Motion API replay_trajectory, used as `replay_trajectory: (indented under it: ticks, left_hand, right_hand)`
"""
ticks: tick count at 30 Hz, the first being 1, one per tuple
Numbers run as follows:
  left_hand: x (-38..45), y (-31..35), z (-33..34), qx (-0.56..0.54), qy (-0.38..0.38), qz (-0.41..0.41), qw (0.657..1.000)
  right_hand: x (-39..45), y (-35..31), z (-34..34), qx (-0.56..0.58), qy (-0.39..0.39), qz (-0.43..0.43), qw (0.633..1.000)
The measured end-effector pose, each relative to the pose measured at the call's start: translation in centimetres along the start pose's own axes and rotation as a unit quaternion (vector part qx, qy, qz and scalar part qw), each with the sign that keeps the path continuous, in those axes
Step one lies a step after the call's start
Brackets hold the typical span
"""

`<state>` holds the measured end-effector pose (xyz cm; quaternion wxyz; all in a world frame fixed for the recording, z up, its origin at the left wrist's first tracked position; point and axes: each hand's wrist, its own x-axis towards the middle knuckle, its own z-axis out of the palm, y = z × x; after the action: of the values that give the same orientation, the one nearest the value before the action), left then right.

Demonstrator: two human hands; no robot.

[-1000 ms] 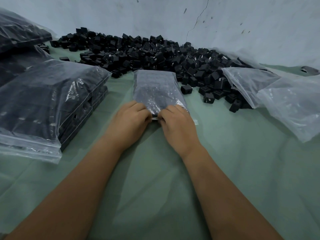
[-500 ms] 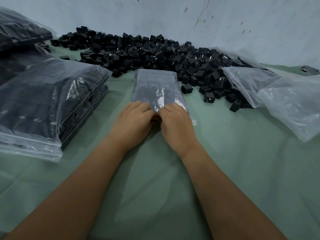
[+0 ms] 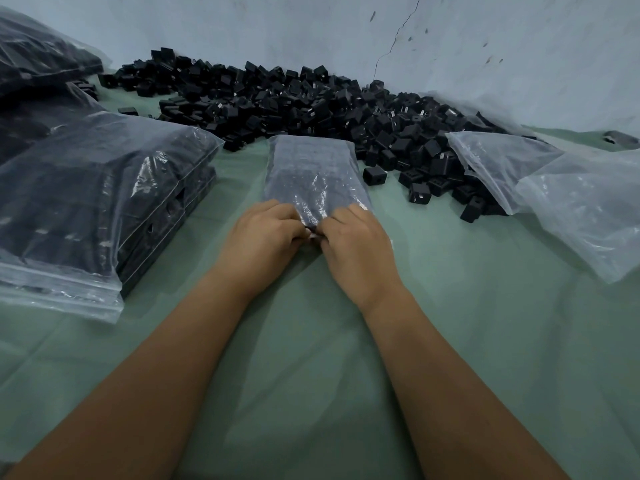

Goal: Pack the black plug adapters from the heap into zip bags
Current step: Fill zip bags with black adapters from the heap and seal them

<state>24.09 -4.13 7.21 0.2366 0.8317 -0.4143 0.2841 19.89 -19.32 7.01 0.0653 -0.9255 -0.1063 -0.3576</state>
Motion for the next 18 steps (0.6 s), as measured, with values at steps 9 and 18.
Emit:
replay_trajectory:
  ticks: [9, 18]
  left_hand:
    - [0.05, 0.13, -0.06, 0.007, -0.015, -0.012, 1.0]
    - [0.21, 0.15, 0.3, 0.024, -0.012, -0.018, 0.999]
  right_hand:
    - [0.04, -0.51, -0.13, -0.046, 0.008, -0.041, 0.998]
    - [0.01, -0.45, 0.1, -0.007, -0.006, -0.019, 1.0]
